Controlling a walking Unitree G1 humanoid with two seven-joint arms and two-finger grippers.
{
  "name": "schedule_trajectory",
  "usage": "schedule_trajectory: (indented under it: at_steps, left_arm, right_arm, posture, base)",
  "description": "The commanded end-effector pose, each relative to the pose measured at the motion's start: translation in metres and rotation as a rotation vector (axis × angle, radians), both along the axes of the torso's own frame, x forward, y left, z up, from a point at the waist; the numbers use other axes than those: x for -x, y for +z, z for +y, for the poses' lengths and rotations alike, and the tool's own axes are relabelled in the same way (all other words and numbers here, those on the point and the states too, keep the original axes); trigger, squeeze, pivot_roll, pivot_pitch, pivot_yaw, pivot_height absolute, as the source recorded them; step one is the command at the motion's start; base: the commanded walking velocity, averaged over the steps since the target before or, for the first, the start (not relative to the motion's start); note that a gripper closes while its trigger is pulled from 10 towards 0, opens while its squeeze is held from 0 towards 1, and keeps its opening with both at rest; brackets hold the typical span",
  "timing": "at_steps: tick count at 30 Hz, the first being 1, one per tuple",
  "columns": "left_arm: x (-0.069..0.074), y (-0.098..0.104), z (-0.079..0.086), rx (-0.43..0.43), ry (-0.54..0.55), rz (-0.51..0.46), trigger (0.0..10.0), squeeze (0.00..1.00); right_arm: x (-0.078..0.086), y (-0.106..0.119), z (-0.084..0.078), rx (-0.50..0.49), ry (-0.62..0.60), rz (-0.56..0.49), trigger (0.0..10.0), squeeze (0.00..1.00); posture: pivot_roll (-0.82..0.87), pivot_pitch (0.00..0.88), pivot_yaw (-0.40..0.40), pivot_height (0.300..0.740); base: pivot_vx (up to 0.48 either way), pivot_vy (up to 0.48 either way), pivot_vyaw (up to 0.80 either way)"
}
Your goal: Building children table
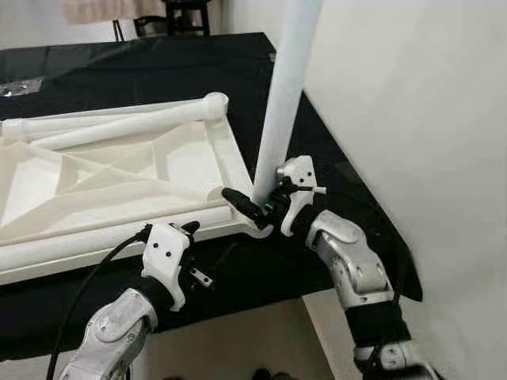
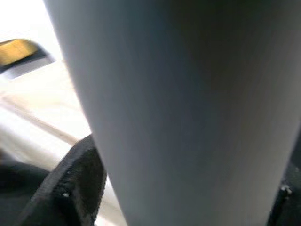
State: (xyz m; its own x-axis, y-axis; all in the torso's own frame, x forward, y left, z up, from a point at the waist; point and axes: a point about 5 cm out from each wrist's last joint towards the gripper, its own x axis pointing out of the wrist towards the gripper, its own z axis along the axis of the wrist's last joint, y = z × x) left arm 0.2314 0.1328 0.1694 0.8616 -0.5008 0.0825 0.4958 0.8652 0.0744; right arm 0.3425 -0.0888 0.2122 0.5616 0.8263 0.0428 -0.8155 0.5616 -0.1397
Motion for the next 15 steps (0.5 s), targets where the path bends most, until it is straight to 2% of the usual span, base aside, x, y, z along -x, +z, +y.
schedule_trajectory:
  at_steps: [1, 5, 15]
  left_arm:
    - [0.003, -0.006, 0.0, -0.008, 0.004, 0.025, 10.0, 0.0]
    - [0.005, -0.006, 0.0, -0.007, 0.009, 0.027, 10.0, 0.0]
    - [0.008, -0.007, -0.002, -0.006, 0.007, 0.034, 10.0, 0.0]
  right_arm:
    - [-0.002, 0.007, 0.001, 0.029, 0.13, -0.032, 10.0, 0.0]
    - [-0.004, 0.014, -0.008, 0.102, 0.288, -0.044, 10.0, 0.0]
    - [-0.017, 0.022, -0.027, 0.126, 0.346, -0.019, 10.0, 0.0]
  posture:
    - [0.1, 0.237, -0.097, 0.74]
    - [0.11, 0.244, -0.103, 0.74]
    - [0.11, 0.25, -0.112, 0.74]
  base:
    - [0.0, 0.0, 0.0]
    - [0.0, 0.0, 0.0]
    - [0.0, 0.0, 0.0]
